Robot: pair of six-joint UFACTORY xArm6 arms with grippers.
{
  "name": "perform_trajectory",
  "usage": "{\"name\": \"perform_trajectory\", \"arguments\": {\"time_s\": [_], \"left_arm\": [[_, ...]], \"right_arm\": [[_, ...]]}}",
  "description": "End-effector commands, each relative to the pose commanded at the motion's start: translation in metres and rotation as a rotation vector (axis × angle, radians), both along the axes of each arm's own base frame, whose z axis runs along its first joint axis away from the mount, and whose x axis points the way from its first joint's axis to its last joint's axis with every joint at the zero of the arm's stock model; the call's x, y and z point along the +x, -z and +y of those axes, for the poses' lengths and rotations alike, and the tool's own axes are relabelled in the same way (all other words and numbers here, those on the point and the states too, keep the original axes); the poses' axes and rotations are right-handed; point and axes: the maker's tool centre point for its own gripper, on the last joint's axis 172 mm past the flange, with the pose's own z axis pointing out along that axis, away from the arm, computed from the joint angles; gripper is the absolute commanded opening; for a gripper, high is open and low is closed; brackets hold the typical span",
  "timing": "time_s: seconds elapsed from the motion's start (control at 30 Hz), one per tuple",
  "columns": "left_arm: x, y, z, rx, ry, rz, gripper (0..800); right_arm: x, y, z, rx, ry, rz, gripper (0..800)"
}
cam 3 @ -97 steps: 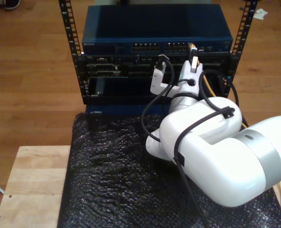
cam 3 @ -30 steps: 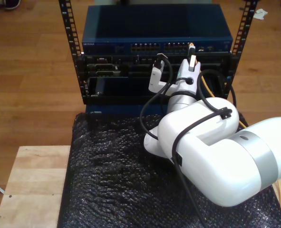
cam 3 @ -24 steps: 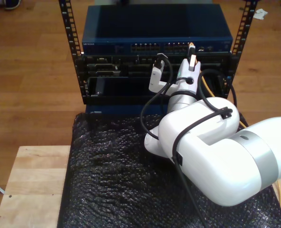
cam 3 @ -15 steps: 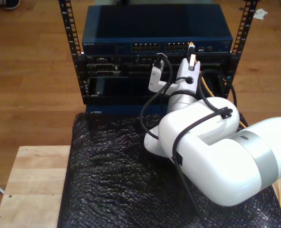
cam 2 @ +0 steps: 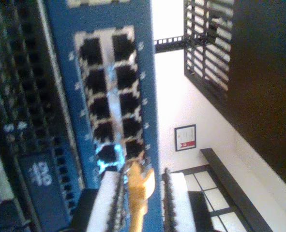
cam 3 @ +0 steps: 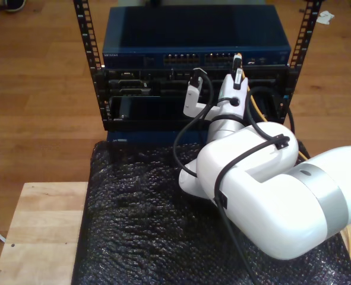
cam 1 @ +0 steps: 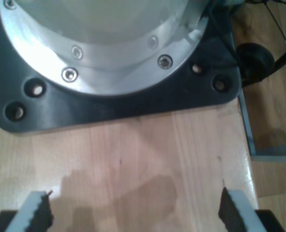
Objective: Grab the cable and plug it in
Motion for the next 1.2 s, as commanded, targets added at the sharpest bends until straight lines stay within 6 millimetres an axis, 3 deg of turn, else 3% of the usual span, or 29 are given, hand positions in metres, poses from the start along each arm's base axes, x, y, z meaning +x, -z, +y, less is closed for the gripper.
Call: {"name": "perform_trajectory", "arguments": {"time_s": [0.13, 0.43, 0.63, 0.83, 1.0, 1.2], "left_arm": [[0.0, 0.0, 0.0, 0.0, 0.0, 0.0, 800], [0.0, 0.0, 0.0, 0.0, 0.003, -0.001, 800], [0.0, 0.0, 0.0, 0.0, 0.0, 0.0, 800], [0.0, 0.0, 0.0, 0.002, 0.002, 0.0, 800], [0.0, 0.0, 0.0, 0.0, 0.0, 0.0, 800], [0.0, 0.0, 0.0, 0.0, 0.002, 0.0, 800]], "right_arm": [[-0.006, -0.004, 0.007, -0.003, -0.015, 0.008, 273], [-0.024, -0.01, 0.002, -0.006, -0.048, 0.111, 341], [-0.032, -0.027, -0.002, 0.023, -0.084, 0.18, 402], [-0.034, -0.056, 0.001, 0.002, -0.148, 0.231, 444], [-0.03, -0.059, -0.012, -0.033, -0.188, 0.363, 595], [-0.031, -0.064, -0.032, -0.098, -0.218, 0.469, 644]]}}
